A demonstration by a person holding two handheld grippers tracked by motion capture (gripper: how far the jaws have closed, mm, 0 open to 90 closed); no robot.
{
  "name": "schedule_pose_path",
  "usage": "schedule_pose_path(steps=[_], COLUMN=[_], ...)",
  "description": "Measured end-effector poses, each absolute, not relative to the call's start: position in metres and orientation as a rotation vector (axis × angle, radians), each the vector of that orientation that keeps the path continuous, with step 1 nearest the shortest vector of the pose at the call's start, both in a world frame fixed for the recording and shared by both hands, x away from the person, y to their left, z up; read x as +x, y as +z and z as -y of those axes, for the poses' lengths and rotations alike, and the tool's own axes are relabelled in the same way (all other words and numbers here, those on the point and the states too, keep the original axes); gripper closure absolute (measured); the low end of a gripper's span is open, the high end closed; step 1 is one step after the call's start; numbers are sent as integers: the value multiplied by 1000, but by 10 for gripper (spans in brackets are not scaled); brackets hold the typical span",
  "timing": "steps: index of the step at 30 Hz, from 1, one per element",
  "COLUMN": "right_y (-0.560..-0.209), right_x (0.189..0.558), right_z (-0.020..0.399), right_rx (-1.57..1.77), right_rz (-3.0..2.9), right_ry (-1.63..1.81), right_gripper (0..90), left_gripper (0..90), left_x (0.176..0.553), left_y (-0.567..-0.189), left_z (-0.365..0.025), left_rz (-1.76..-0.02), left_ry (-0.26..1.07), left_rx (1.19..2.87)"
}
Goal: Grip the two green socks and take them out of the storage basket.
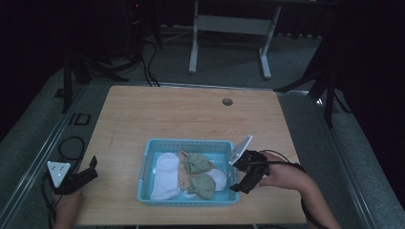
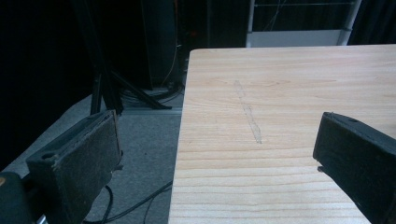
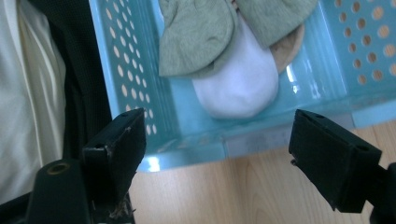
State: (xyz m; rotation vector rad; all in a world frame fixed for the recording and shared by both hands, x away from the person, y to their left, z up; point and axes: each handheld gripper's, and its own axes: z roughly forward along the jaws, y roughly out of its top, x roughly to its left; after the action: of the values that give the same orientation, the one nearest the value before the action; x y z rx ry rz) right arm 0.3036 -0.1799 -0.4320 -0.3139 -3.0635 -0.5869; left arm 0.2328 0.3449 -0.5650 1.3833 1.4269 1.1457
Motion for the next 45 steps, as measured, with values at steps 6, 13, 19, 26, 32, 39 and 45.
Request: schedule_pose_path(steps=[6,13,19,26,32,39,45], right_y=[-441,-449,-457,-472,-481,-487,-494], right_x=[310,315,317,322,323,324,324], right_z=[168,155,141,123,114,106,99], right_rx=[-304,-265,-221,-232,-232,-233,-209], right_rz=[3066,3064,3059,3022,3014,3011,3024], right_ry=[-576,-571,-553,-535,-493,-474,-446], right_gripper=[186,188,189,227,277,310,391], left_gripper=[3,3,3,3,4,3,4], left_x=[233,233,233,233,233,233,233], left_y=[-565,-565,-565,-565,-565,-565,-565], left_z=[-345,-345,-346,-346,-346,-346,-346], left_rz=[-1427,-1422,-1423,-1422,-1418,-1419,-1418], left_ry=[1140,1144,1136,1133,1134,1134,1133], left_rx=[1383,1386,1384,1385,1390,1390,1392])
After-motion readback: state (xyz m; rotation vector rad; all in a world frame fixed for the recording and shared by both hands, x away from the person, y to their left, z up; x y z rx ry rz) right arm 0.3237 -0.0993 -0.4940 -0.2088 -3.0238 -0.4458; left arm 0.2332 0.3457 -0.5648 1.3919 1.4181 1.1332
